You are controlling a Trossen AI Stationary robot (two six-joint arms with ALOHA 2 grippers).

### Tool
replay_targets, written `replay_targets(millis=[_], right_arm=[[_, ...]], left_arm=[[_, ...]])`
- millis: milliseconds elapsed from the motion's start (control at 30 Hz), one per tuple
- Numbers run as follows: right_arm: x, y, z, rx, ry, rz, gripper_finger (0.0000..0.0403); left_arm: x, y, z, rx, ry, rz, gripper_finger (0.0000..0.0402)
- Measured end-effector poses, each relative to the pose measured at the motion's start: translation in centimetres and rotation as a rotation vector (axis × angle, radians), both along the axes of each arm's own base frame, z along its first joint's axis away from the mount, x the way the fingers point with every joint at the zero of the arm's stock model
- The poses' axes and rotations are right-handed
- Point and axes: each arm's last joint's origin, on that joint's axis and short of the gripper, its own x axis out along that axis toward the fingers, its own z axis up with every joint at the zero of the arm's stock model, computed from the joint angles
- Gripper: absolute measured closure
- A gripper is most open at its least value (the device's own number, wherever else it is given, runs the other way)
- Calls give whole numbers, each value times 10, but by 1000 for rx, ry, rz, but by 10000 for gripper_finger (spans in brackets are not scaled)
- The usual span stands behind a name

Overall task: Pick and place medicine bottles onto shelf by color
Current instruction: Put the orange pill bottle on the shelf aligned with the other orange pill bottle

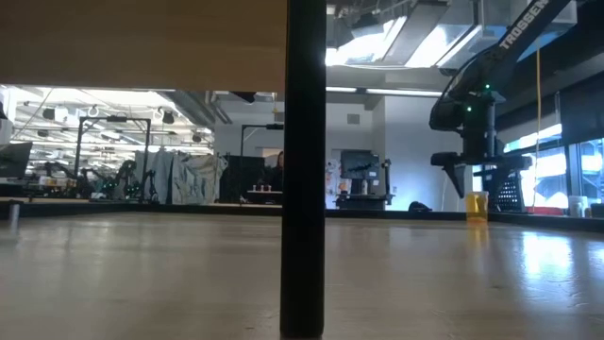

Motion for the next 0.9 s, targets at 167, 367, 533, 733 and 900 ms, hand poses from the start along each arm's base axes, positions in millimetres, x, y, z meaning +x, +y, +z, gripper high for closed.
replay_targets(millis=[167, 367, 533, 733, 900], right_arm=[[0, -1, 0, -12, -8, -10, 95], [1, -1, 0, -12, -7, -1, 148], [2, -1, 0, -16, -5, 4, 196], [2, -1, 0, -11, -8, 28, 187], [5, 1, 0, 5, -13, 83, 179]], left_arm=[[0, 0, 0, 0, 0, 0, 176], [0, 0, 0, 0, 0, 0, 176], [0, 0, 0, 0, 0, -1, 176], [0, 0, 0, 0, 0, 0, 176], [0, 0, 0, 0, 0, 0, 176]])
